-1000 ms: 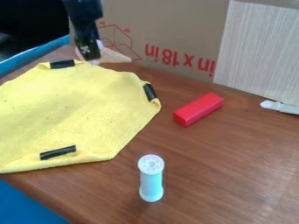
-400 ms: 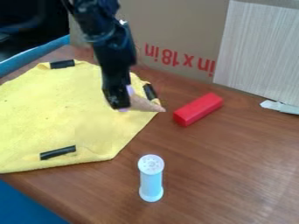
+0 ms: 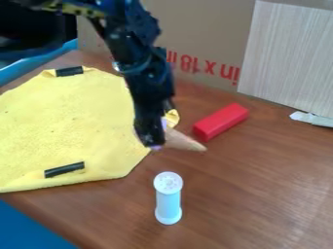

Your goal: Move the ice cream to the center of the table

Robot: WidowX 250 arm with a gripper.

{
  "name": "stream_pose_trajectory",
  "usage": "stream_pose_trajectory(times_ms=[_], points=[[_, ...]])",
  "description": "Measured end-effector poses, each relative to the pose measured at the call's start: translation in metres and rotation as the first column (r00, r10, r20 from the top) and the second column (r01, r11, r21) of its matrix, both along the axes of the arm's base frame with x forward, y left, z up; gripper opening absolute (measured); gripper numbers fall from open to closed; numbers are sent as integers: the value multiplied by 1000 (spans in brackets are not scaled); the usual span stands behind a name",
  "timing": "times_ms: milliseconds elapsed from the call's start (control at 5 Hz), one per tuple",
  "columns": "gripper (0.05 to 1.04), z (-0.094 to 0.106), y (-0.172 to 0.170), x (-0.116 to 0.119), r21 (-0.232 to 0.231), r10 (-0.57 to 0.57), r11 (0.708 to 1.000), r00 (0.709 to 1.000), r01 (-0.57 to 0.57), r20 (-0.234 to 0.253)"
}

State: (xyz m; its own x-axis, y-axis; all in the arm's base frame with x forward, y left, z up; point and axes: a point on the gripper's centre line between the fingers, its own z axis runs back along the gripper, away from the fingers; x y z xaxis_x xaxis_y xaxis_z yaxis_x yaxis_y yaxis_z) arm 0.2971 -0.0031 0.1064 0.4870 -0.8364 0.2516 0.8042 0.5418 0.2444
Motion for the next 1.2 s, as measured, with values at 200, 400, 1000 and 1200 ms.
stream_pose_trajectory(times_ms=[200,400,1000,1200], points=[[770,-4,-12,-1,6,-6,1000,1000,6,10],[770,-12,-23,2,7,-5,1000,1000,5,1],[1006,-28,-31,6,33,-16,999,1000,17,-24],[1000,-19,-24,3,-2,-11,1000,999,11,-39]])
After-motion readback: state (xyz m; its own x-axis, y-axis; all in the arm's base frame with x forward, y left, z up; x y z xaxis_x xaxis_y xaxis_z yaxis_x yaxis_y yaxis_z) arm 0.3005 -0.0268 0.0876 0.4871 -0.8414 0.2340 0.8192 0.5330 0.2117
